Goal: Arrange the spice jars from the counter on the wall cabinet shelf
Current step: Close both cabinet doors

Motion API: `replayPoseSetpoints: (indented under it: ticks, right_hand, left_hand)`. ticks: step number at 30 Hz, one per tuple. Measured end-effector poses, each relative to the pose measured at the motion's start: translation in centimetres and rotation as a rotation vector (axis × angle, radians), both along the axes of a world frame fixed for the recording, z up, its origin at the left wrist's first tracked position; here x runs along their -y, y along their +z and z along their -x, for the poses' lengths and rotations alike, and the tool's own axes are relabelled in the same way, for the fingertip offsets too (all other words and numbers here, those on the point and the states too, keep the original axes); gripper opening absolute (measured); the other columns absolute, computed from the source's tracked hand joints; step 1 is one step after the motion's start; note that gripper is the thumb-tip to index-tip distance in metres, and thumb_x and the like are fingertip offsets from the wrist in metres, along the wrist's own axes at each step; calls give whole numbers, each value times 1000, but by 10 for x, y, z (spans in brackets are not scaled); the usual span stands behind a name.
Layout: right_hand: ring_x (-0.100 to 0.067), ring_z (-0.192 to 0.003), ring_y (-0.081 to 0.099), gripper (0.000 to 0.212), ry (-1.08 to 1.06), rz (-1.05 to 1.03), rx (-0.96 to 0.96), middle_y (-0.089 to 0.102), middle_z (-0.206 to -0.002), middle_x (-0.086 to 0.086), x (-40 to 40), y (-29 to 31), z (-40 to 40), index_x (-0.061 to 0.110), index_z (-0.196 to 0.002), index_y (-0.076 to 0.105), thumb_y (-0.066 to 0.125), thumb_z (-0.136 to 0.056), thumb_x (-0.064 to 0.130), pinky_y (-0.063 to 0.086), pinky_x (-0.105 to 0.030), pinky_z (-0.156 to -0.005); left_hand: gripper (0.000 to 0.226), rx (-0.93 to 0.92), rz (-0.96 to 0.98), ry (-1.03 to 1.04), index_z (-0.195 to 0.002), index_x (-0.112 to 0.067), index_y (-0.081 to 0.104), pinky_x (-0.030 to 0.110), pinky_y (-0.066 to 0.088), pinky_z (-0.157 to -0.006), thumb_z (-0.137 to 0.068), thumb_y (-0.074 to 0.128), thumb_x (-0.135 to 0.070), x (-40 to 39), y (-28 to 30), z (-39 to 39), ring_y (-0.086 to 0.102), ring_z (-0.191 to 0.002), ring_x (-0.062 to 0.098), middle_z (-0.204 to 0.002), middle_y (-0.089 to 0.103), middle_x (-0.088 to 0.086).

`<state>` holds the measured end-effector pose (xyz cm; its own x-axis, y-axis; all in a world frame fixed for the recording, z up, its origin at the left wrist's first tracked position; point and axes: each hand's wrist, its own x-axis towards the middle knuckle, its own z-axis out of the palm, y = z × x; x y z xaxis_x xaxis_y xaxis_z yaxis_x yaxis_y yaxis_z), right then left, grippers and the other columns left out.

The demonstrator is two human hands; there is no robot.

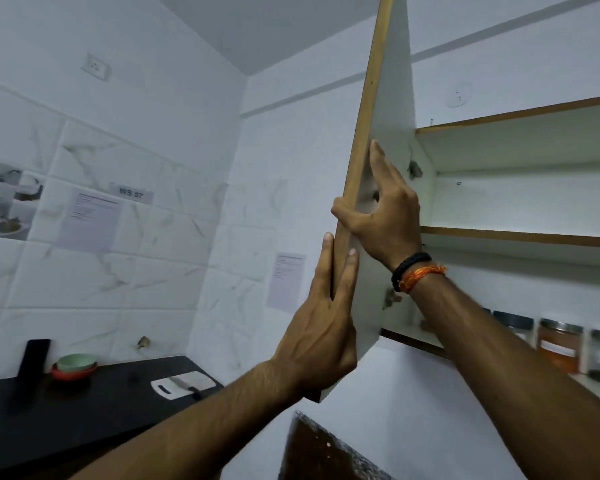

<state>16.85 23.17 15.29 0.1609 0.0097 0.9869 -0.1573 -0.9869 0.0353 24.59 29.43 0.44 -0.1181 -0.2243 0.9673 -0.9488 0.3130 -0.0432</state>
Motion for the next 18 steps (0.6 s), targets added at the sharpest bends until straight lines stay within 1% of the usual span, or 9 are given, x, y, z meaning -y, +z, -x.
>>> replayPoseSetpoints:
  ticks: [3,6,7,8,9,11,12,15,18]
  right_hand:
    - [-22,-139,47,91,18,2,16,47,-151,-12,6,0,38,8,-155,29,76,-80,27,50,-45,-106]
    - [-21,-134,52,87,-7,5,35,52,-147,-12,11,-2,75,4,-154,32,73,-80,23,54,-43,-101]
    - [-21,-133,54,86,-33,2,39,54,-145,-13,14,-3,91,4,-154,33,72,-80,24,54,-43,-101]
    - [-21,-131,55,84,-57,4,48,55,-144,-13,15,-5,104,3,-153,34,70,-80,25,54,-42,-101]
    - [-20,-129,57,82,-81,4,62,57,-142,-12,18,-7,116,3,-152,35,69,-81,24,54,-40,-101]
    - [-15,-124,62,78,-130,-9,98,61,-138,-10,24,-10,142,3,-151,39,69,-81,21,55,-35,-100]
    - [-13,-121,63,76,-146,-25,117,62,-136,-8,27,-12,157,3,-150,41,69,-82,19,56,-32,-98]
    - [-9,-121,62,71,-166,-102,159,59,-140,-10,41,-15,192,3,-148,43,71,-83,10,55,-25,-98]
    - [-15,-128,58,70,-174,-199,157,53,-146,-13,55,-15,219,3,-148,42,71,-84,6,52,-27,-102]
  left_hand:
    - [94,-13,55,-159,-159,-9,2,32,57,-64,-80,49,8,12,0,32,13,-154,28,-166,-17,15]
    - [92,-12,75,-260,-159,-7,0,23,55,-67,-83,50,7,25,2,63,25,-151,27,-167,-15,11]
    - [92,3,72,-280,-159,-4,0,22,54,-71,-83,51,6,31,1,77,23,-152,27,-167,-15,12]
    - [91,19,65,-284,-158,-1,0,24,55,-78,-83,51,5,37,1,86,16,-154,28,-167,-15,13]
    - [90,41,54,-283,-157,1,0,30,55,-90,-83,52,4,42,2,96,7,-155,29,-166,-14,16]
    - [90,89,18,-295,-156,5,0,45,44,-110,-82,52,-1,55,3,118,-4,-155,30,-165,-13,19]
    - [91,107,-5,-304,-155,6,0,50,35,-116,-81,53,-4,63,3,131,-7,-155,31,-165,-12,21]
    - [95,129,-58,-304,-155,7,-1,52,20,-122,-80,56,-7,85,4,163,-9,-154,32,-165,-13,22]
    - [98,137,-93,-290,-155,4,-4,51,13,-124,-80,57,-9,108,5,189,-13,-154,31,-164,-16,20]
